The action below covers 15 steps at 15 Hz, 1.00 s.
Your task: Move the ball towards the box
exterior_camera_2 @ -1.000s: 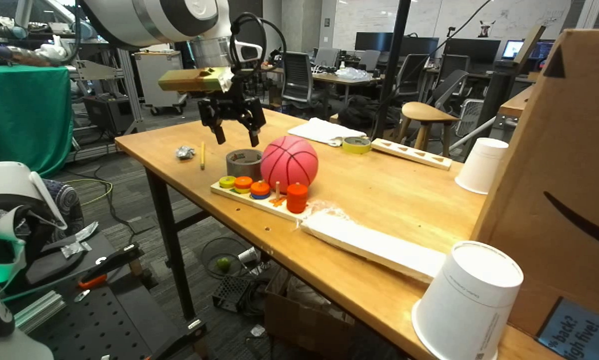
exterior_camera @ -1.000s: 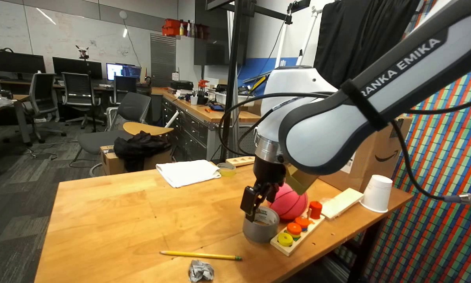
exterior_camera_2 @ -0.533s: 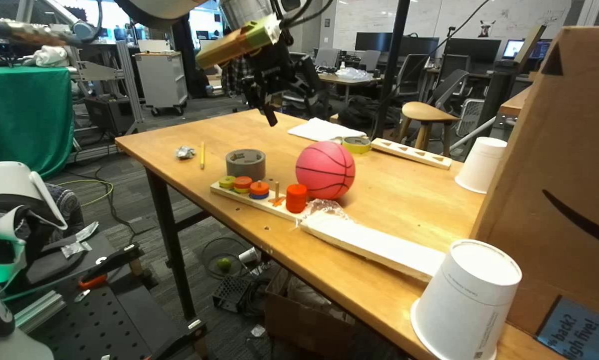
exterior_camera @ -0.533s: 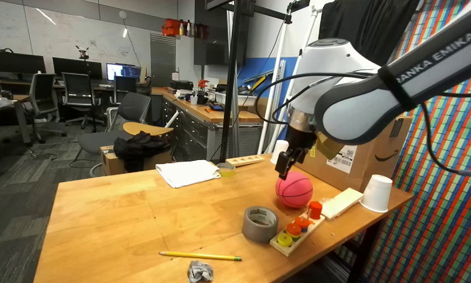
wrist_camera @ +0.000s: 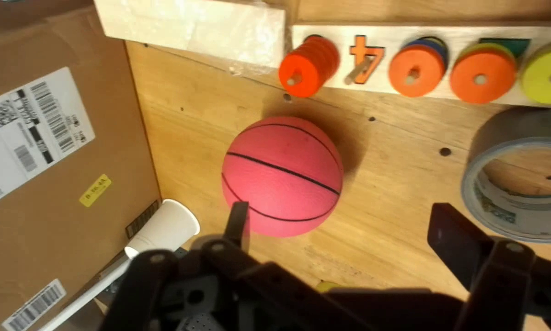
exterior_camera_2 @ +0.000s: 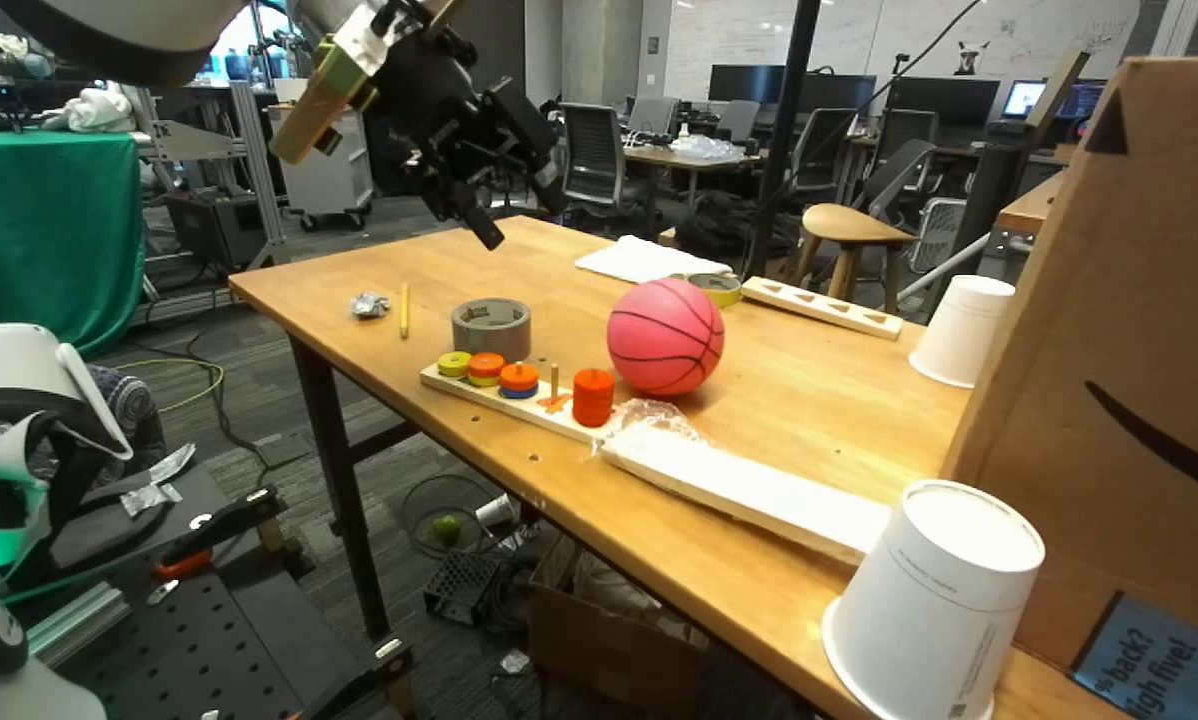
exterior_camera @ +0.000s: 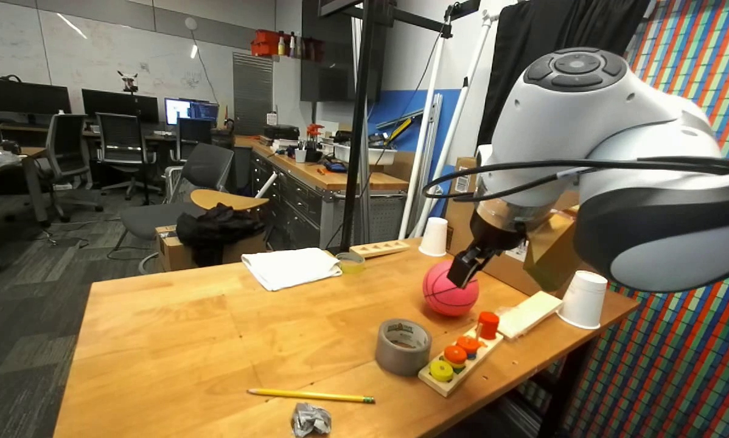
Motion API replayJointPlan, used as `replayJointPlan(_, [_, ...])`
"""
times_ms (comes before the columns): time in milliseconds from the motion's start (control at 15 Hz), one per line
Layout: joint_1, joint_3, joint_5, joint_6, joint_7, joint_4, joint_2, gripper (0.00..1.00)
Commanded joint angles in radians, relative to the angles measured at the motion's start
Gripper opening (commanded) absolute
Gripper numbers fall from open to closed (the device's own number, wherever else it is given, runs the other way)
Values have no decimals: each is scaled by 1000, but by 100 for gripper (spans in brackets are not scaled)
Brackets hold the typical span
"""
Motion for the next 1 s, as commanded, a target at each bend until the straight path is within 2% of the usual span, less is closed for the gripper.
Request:
replayJointPlan(0, [138, -10, 126, 24, 58, 1, 65, 100])
replayJointPlan(267, [278, -27, 307, 59, 22, 4, 154, 100])
replayJointPlan(467, [352, -61, 412, 109, -40, 5, 211, 100])
replayJointPlan(533, [315, -19, 477, 138, -96, 6, 220, 100])
replayJointPlan(733, [336, -52, 577, 202, -264, 9, 242, 100])
replayJointPlan(933, [321, -71, 614, 190, -404, 26, 240, 100])
